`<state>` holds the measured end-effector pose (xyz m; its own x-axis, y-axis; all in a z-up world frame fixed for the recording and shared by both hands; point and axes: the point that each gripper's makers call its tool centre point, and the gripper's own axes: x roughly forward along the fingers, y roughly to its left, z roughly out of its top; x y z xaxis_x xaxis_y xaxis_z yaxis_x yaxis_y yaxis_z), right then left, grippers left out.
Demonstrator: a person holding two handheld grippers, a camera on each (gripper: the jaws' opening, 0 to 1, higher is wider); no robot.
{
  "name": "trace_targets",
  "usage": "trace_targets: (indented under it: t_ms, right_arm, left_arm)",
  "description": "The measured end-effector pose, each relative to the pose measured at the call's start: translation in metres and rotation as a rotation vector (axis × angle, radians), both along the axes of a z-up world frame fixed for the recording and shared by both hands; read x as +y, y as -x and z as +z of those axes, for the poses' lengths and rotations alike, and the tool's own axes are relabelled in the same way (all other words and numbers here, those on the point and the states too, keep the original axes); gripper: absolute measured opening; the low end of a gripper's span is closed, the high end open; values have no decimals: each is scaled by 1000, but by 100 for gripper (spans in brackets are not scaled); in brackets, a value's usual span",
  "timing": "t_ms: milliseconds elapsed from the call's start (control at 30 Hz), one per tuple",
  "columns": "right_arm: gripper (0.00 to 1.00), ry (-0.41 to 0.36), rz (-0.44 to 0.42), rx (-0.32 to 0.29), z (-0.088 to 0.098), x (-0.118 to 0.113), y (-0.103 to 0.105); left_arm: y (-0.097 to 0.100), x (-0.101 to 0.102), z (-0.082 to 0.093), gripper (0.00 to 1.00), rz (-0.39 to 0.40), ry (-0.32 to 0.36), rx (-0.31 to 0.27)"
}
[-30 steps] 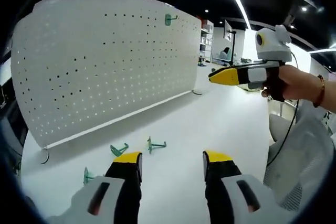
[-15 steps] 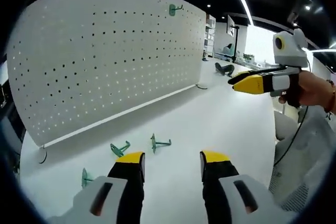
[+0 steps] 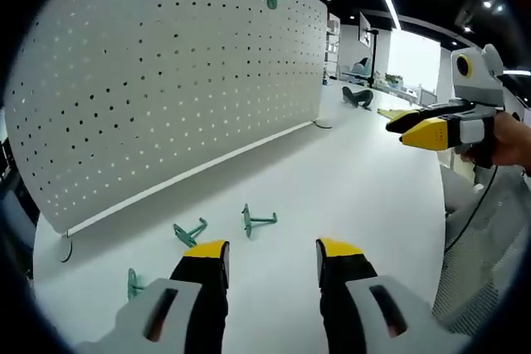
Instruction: Insert the hook assembly into the mounting plate slot until the hook locks in place.
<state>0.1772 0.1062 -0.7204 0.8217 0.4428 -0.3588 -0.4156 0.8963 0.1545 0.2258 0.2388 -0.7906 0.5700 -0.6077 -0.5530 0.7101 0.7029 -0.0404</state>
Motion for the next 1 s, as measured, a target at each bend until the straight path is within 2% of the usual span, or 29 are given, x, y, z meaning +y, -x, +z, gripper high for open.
trace_targets:
  t_ms: [167, 267, 500, 667, 767, 1000]
  right_arm:
    - [26, -3, 2, 13, -4, -4, 6]
    - [25, -7, 9, 13, -5, -5, 9]
    - [25, -17, 3, 21, -9, -6, 13]
    - [24, -6, 2, 14, -8, -6, 14]
    - [24, -16, 5, 7, -6, -4, 13]
    - [24, -19, 18, 19, -11, 1, 18]
  left_arm:
    - [-1, -1, -7, 40, -9, -20, 14]
    - [-1, 0, -13, 37, 1, -25, 41]
    - [-6, 0, -19, 36, -3, -48, 55]
    - [-11, -3, -25, 31, 3, -62, 73]
    - [-12, -10, -26, 35, -31, -61, 71]
    - [-21, -12, -31, 32, -21, -82, 79]
